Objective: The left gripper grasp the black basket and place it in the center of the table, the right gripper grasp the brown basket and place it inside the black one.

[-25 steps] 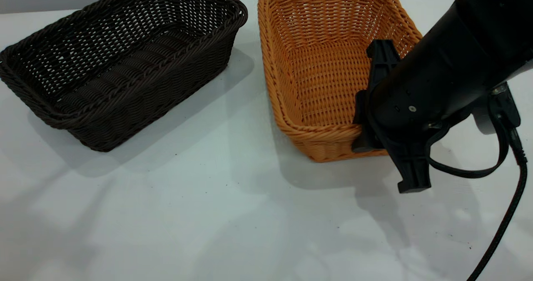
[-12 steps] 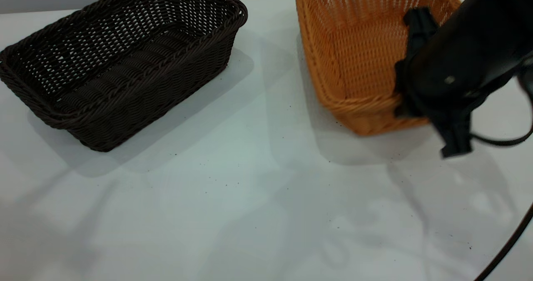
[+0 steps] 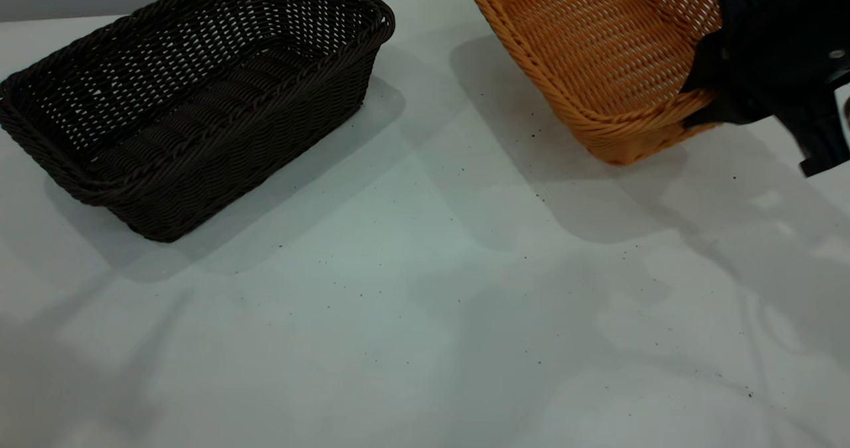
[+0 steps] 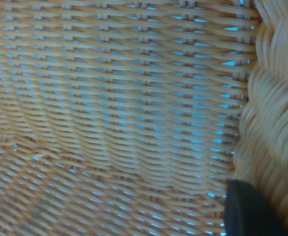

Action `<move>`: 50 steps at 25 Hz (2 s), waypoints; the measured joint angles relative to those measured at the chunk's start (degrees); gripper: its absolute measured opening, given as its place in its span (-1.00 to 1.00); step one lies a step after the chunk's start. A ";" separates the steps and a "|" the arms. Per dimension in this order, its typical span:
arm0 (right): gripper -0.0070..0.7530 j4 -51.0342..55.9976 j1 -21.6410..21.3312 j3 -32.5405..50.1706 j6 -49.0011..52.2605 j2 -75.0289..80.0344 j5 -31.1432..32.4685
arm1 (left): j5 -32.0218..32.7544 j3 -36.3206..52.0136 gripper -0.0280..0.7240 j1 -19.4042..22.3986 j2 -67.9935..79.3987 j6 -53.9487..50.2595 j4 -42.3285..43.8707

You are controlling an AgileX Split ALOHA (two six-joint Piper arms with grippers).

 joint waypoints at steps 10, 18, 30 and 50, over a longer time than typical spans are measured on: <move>-0.72 -10.88 -12.45 -0.92 -8.47 0.00 11.27 | 4.10 0.00 0.38 0.00 1.24 -0.22 0.06; -0.72 -25.32 -20.20 -8.16 -10.55 0.00 29.82 | 5.93 0.00 0.38 0.00 9.52 -1.18 2.66; -0.72 -34.51 -19.98 -27.82 -10.54 0.00 46.68 | 8.29 0.00 0.38 -0.04 21.84 -9.88 13.54; -0.72 -37.15 -19.94 -35.54 -11.82 0.00 49.59 | -12.99 -0.07 0.38 -13.71 44.34 -20.58 29.93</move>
